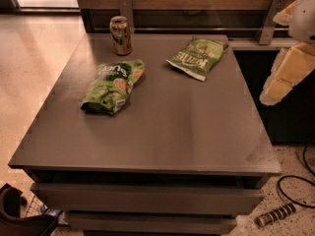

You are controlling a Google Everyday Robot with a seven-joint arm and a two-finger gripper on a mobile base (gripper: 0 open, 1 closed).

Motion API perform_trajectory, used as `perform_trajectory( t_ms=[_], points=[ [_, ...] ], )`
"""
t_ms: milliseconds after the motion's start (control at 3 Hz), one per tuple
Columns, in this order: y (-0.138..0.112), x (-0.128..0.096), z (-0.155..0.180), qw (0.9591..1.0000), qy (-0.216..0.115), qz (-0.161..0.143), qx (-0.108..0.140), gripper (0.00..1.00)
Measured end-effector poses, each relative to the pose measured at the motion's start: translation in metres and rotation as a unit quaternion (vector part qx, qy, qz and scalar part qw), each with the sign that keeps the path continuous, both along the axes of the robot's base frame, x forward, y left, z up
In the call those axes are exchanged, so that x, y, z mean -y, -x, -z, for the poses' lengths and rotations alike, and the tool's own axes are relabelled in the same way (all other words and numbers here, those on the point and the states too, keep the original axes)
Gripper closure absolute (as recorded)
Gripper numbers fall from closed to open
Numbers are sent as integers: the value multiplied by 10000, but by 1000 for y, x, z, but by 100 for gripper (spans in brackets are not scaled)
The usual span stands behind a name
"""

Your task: Pick green jalapeno chip bag

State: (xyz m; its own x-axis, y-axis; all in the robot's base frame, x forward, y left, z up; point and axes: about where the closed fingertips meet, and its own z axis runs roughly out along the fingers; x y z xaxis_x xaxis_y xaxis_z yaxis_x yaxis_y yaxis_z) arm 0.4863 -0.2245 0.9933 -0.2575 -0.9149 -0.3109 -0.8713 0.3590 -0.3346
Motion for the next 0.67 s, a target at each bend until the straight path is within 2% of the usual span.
perform_trajectory(
  t_ms=[333,667],
  points=[
    [-81,4,-4,9919,-1018,462,605,0],
    [-144,-10,-7,9805,-1691,509,867,0]
  ],
)
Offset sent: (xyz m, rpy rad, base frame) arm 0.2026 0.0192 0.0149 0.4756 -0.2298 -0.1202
